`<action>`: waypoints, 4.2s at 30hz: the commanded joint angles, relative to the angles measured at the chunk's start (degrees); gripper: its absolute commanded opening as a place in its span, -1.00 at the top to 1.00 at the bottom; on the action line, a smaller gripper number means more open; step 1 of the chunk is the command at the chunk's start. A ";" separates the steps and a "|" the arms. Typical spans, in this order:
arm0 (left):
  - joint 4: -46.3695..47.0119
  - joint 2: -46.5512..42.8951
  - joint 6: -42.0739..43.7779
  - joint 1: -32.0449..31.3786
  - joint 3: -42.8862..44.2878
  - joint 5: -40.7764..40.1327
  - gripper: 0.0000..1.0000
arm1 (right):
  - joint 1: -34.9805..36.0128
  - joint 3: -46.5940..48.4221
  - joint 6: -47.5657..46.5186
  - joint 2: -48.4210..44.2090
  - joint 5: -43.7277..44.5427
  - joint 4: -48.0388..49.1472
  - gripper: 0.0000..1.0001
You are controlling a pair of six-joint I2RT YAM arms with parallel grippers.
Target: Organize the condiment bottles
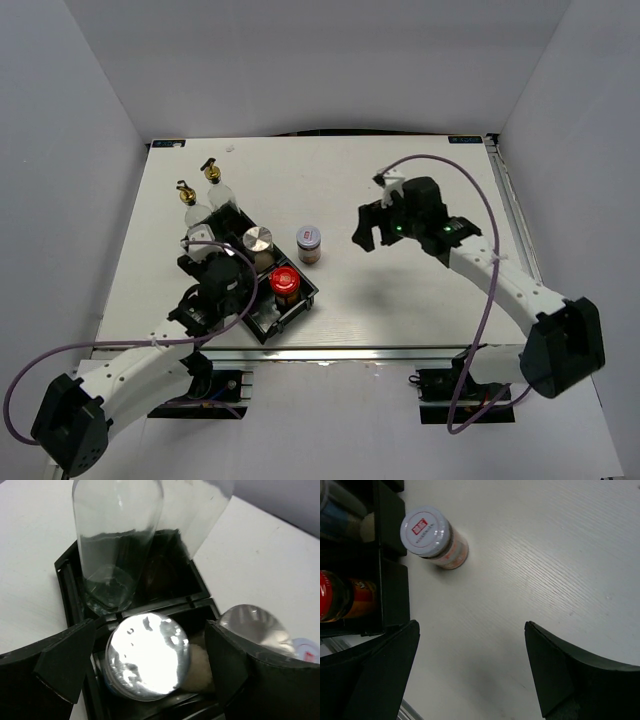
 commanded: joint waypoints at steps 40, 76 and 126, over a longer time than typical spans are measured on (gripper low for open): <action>-23.64 0.17 -2.94 0.13 30.85 -3.60 -0.96 | 19.06 36.17 -6.68 32.58 16.36 -9.31 0.50; -28.38 -8.00 -5.22 0.13 25.58 -9.05 -0.96 | 42.26 53.83 -22.59 30.01 -12.20 -25.14 0.89; -24.78 -2.83 -5.93 0.13 26.81 -12.39 -0.96 | 43.14 35.38 -18.29 39.33 11.00 -8.53 0.41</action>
